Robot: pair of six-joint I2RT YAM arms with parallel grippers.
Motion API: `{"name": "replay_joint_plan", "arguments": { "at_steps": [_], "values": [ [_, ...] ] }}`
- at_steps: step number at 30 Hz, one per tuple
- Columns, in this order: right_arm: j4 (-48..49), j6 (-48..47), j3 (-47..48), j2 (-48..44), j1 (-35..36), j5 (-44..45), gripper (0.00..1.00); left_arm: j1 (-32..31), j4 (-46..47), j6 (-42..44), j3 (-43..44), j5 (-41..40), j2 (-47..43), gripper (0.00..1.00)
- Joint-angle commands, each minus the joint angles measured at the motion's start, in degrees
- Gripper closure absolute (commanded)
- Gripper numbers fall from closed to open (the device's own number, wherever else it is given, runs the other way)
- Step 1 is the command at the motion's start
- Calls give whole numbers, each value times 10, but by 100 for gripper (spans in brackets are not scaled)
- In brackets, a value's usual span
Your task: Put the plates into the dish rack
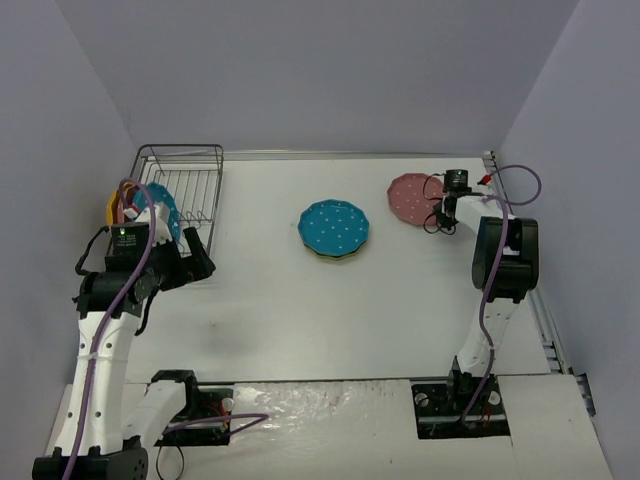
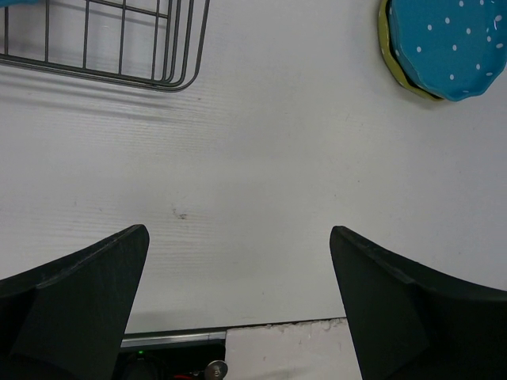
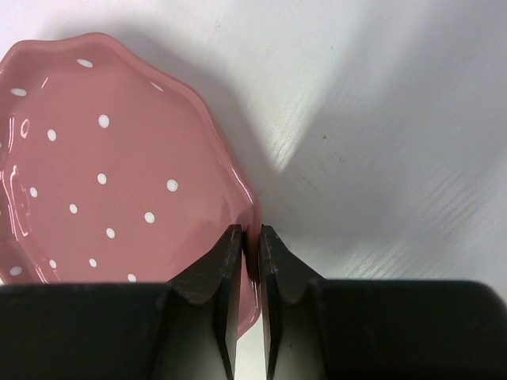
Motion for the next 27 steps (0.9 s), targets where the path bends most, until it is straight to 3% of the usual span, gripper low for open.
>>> {"name": "replay_joint_plan", "arguments": {
  "at_steps": [1, 4, 17, 23, 27],
  "values": [
    [-56, -32, -54, -3, -7, 8, 100, -2, 27, -13, 20, 18, 4, 3],
    [-52, -39, -68, -10, -8, 4, 98, -1, 25, -14, 21, 17, 6, 3],
    [-52, -48, -72, -15, -1, -18, 69, -2, 31, -18, 21, 25, 10, 3],
    [-53, -38, -63, -5, 5, -27, 66, -2, 34, -21, 23, 29, 13, 3],
    [-53, -33, -66, 7, 4, -34, 69, -2, 37, -24, 23, 29, 12, 3]
  ]
}}
